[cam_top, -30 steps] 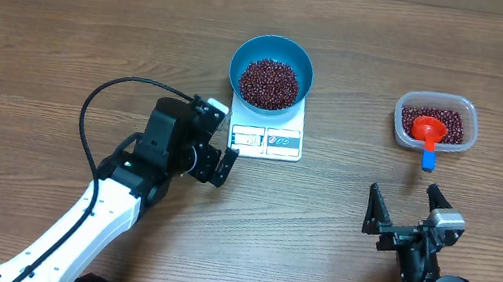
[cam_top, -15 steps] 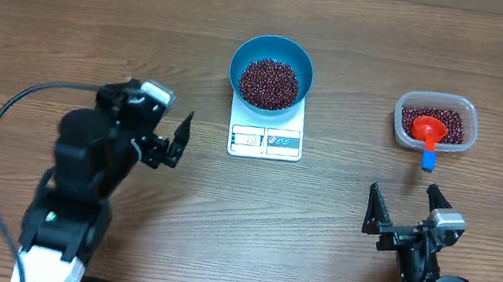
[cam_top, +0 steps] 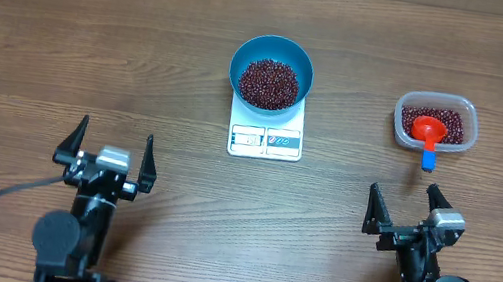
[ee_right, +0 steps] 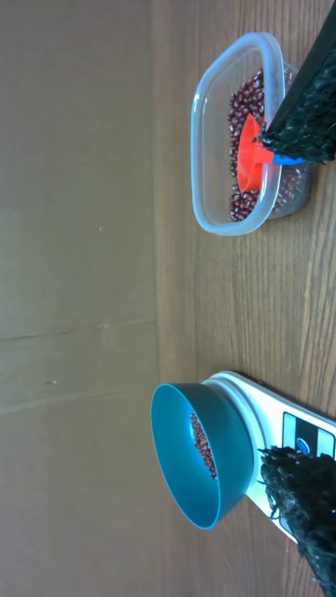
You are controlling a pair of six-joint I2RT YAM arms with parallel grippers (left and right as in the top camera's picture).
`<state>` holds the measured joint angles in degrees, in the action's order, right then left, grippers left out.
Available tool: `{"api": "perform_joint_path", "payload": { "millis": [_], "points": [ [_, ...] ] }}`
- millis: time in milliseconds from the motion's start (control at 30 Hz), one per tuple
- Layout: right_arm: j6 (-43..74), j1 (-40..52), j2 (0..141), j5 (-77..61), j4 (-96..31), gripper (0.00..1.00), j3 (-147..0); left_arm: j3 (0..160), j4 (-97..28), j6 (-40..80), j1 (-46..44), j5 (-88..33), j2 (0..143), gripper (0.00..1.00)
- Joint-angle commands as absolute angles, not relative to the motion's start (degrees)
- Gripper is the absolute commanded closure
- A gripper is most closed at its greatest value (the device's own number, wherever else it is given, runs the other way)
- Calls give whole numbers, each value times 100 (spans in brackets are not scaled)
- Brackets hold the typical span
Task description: Scoop item into bowl and weigh 150g on scale
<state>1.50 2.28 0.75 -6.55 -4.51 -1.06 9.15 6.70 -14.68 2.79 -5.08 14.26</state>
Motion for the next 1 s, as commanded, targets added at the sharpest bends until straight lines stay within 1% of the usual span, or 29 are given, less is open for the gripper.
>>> {"api": "perform_joint_path", "payload": {
  "millis": [0,67,167,267,967],
  "points": [
    [191,250,16,-580,-438,0,-45,322,755,-1142,325,49,773,1],
    [191,252,16,-580,-438,0,-45,27,753,-1144,325,62,416,0],
    [191,250,16,-582,-438,0,-45,25,5,-1153,325,78,3,1],
    [191,252,16,-580,-438,0,-45,27,-458,-1151,320,106,16,0],
    [191,250,16,-580,-438,0,-45,27,-447,-1162,320,43,27,0]
  ]
}}
